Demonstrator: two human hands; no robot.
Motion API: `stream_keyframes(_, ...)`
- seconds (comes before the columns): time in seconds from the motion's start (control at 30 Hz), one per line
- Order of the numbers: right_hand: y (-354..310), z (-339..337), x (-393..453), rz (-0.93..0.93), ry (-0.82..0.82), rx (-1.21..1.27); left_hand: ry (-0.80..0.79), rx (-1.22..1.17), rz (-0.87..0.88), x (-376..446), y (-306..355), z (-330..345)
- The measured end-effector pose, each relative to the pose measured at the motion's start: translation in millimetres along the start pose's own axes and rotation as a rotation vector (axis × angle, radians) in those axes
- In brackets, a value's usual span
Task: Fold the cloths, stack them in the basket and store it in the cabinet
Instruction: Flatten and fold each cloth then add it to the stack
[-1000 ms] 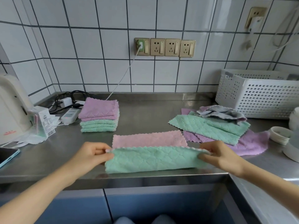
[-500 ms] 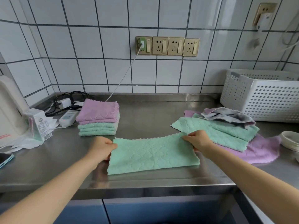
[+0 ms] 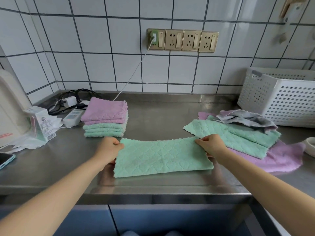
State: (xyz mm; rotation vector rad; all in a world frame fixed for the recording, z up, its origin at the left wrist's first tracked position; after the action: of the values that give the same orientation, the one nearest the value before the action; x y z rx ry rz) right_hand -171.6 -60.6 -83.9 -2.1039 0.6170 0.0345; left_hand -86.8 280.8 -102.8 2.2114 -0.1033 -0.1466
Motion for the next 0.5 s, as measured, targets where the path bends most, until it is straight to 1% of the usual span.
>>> stream_keyframes(0.1, -6, -2, -6, 0.01, -0.017, -0.038, -0.001, 0.143, 0.014, -3, 8, 0)
stream_keyframes(0.13, -11, -5, -9, 0.004, -0.016, -0.054, -0.001, 0.246, 0.019, -9, 14, -2)
stream_keyframes(0.17, -16, -8, -13, -0.025, 0.005, -0.079, -0.001, 0.421, 0.03, -18, 21, -4)
stream_keyframes(0.23, -25, -17, -25, -0.174, 0.14, -0.19, 0.058, 0.779, 0.106, -37, 34, -4)
stream_keyframes(0.27, -29, -19, -37, -0.293, 0.226, -0.249, 0.096, 0.804, 0.203, -50, 41, -2)
stream_keyframes(0.3, -33, -19, -51, -0.433, 0.271, -0.291, 0.085, 0.726, 0.319, -62, 47, 4)
stream_keyframes(0.33, -33, -14, -66, -0.57, 0.242, -0.326, 0.001, 0.605, 0.422, -75, 52, 11)
stream_keyframes(0.37, -30, -5, -79, -0.687, 0.154, -0.38, -0.124, 0.505, 0.498, -88, 55, 21)
stream_keyframes(0.4, -24, 6, -90, -0.777, 0.037, -0.456, -0.257, 0.481, 0.546, -100, 57, 33)
stream_keyframes(0.43, -14, 17, -94, -0.832, -0.079, -0.536, -0.36, 0.528, 0.573, -108, 56, 44)
stream_keyframes(0.47, -4, 25, -97, -0.866, -0.166, -0.603, -0.414, 0.593, 0.592, -113, 54, 52)
stream_keyframes(0.5, 6, 29, -97, -0.887, -0.215, -0.653, -0.445, 0.658, 0.599, -115, 49, 58)
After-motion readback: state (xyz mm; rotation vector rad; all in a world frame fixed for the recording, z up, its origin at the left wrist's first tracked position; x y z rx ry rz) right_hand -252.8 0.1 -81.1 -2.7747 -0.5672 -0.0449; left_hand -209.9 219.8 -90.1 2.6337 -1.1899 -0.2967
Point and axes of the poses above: each hand's wrist, its own x-axis towards the middle knuckle, its own z-axis out of the palm, y = z × x, the point moved 1 cm from there along x, towards the middle knuckle, and after that the axes turned 9 degrees about -y, right-handed, at the moved point
